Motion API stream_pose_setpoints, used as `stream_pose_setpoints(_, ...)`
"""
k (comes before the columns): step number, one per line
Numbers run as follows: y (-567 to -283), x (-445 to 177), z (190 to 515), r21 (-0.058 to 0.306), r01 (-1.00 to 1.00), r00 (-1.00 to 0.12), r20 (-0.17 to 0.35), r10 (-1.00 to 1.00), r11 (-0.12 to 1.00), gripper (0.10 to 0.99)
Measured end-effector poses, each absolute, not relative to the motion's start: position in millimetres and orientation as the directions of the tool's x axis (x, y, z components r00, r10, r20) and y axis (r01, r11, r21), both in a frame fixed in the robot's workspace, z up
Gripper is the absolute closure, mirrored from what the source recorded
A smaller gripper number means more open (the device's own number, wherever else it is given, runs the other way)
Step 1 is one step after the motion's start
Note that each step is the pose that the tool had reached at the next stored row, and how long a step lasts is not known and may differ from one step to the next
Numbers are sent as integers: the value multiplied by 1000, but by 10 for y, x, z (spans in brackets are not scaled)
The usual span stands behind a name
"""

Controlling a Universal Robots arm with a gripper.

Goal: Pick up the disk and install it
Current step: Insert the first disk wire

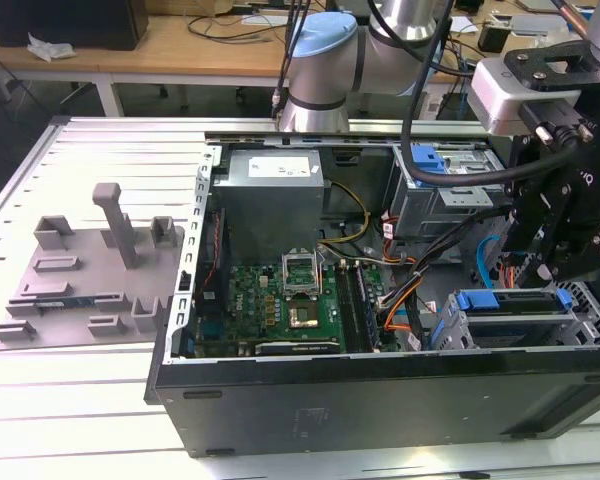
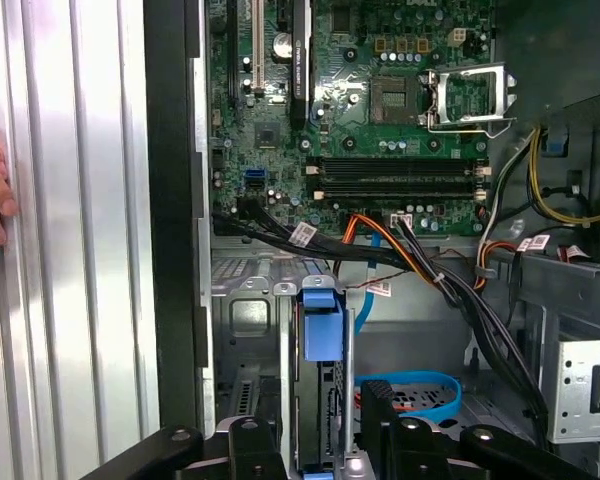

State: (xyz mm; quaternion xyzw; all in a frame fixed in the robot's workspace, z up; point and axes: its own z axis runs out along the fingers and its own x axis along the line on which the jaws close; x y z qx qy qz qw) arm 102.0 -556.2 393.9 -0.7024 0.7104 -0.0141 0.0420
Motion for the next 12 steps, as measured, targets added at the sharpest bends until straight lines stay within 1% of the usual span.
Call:
stream_pose_setpoints(8,-5538,1020,3939,-79,-997,-10,-39,-999,13,639)
stream_pose_setpoints(10,-5351,1020,3939,-79,-997,-10,-25,-1000,12,639)
stream_pose_setpoints(12,-5232,1020,3938,-79,-997,-10,-9,-1000,11,639)
